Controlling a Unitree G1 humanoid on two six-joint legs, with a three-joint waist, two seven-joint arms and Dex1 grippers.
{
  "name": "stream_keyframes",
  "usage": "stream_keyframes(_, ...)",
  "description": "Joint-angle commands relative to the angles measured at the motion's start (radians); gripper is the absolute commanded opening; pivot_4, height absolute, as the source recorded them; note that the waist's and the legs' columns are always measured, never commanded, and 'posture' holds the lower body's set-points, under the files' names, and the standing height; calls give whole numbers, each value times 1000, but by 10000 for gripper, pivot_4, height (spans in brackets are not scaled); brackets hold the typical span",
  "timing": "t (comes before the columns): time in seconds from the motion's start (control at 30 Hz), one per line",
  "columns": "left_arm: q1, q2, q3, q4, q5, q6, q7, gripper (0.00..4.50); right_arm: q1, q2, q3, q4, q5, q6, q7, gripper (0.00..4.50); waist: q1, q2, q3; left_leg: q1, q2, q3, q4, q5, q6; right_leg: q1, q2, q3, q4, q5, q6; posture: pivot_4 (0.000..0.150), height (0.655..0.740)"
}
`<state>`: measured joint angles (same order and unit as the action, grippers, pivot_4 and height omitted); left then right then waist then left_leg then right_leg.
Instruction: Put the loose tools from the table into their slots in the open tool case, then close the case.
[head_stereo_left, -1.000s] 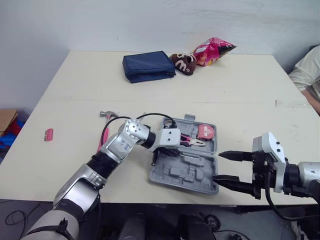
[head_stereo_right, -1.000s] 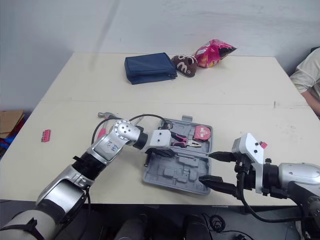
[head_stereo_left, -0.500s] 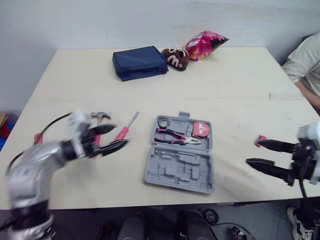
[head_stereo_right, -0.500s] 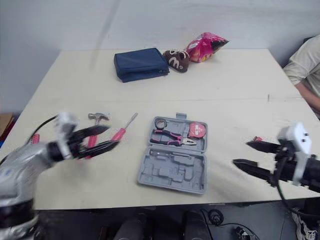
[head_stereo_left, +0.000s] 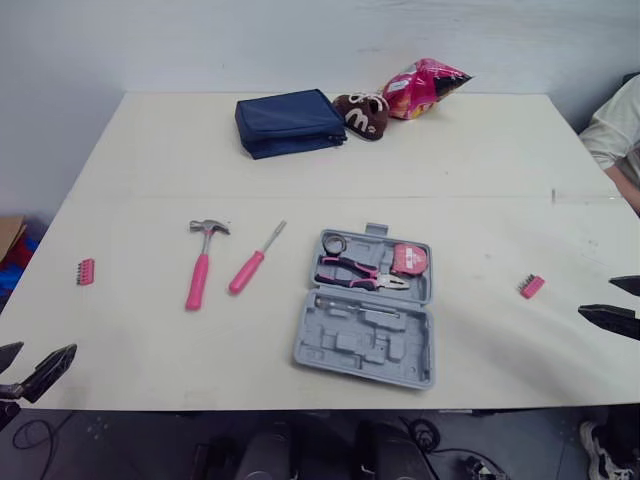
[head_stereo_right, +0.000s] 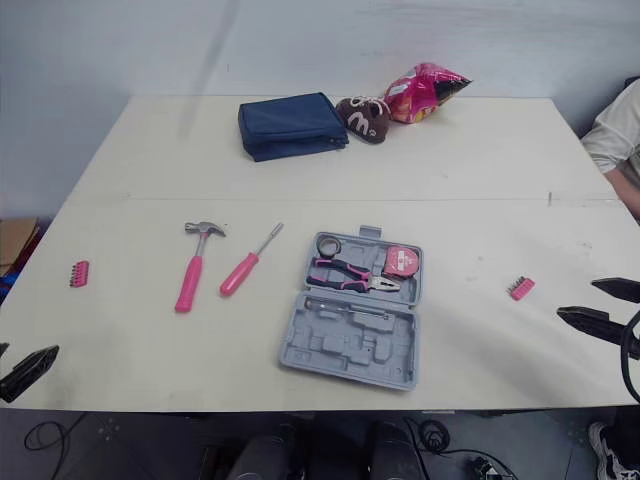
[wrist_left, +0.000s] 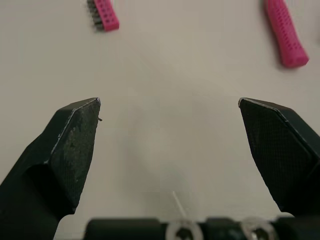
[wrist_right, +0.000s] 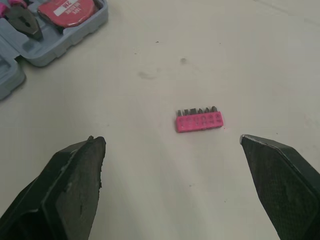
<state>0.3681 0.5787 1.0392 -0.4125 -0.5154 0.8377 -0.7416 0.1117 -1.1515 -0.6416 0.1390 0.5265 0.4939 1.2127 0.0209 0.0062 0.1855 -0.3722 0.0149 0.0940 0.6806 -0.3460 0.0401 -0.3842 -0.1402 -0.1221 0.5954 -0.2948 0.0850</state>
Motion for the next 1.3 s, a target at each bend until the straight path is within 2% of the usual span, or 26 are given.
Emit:
stream_keyframes(0.03,-18,27,-40,-72,-37,20,51,44762,-35,4,-1,-55,24,14,2,45000,-1,1,0,0,0,0,0,1,-1,-1,0,0,1,4,7,1500,7338)
stream_keyframes(0.07,-51,38,-88,-104,-41,49,89,44762,-55,12,19,-112,49,36,-5,45000,-2,1,1,0,0,0,0,2,-4,-1,0,0,1,7,12,1500,7338)
stream_keyframes(0.17,-224,32,-211,-164,-54,215,276,44762,-141,45,84,-326,174,139,-45,45000,-1,3,2,0,0,1,-2,4,-6,-2,0,1,2,7,12,1500,7338)
stream_keyframes(0.27,-377,-8,-320,-168,-30,337,418,44762,-309,81,154,-530,434,283,-117,45000,-2,3,2,-2,0,2,-2,6,-8,-7,1,4,8,7,13,1500,7338)
stream_keyframes(0.33,-452,-34,-372,-166,-20,405,485,44762,-403,99,211,-596,521,329,-151,45000,-1,2,3,-3,0,3,-2,9,-6,-9,3,5,9,7,13,1500,7338)
stream_keyframes(0.43,-544,-65,-422,-136,-12,473,543,44762,-507,124,313,-635,516,329,-173,45000,2,-6,3,-4,2,3,-2,9,-7,-9,8,3,11,7,12,1500,7338)
stream_keyframes(0.5,-617,-58,-536,-42,37,487,583,44762,-631,206,450,-645,495,318,-191,45000,2,-8,3,-5,2,3,-1,9,-6,-9,8,4,11,7,12,1500,7338)
stream_keyframes(0.57,-645,-42,-604,20,77,478,597,44762,-692,259,523,-639,463,313,-201,45000,3,-9,3,-6,1,5,1,10,-5,-9,8,5,11,7,13,1500,7338)
stream_keyframes(0.8,-685,-48,-770,127,126,409,571,44762,-709,319,588,-613,386,285,-219,45000,9,-9,3,-6,0,5,1,10,-5,-10,6,5,12,8,14,1500,7338)
stream_keyframes(0.9,-666,-58,-761,102,131,431,577,36677,-704,328,587,-611,373,283,-221,45000,6,-9,3,-5,0,5,1,10,-5,-10,6,5,11,8,14,1500,7338)
stream_keyframes(1.13,-661,-38,-733,80,142,411,559,5955,-687,327,587,-600,327,264,-210,45000,5,-9,3,-5,0,5,0,10,-6,-10,5,6,13,8,14,1500,7338)
stream_keyframes(1.2,-685,8,-719,82,145,358,526,5173,-675,318,583,-598,313,260,-204,45000,5,-10,3,-5,0,5,0,9,-6,-10,6,6,12,8,14,1500,7338)
stream_keyframes(1.3,-729,125,-751,58,130,224,380,5184,-611,272,560,-603,285,254,-179,45000,5,-12,5,-7,1,5,0,10,-6,-12,6,5,12,7,13,1500,7338)
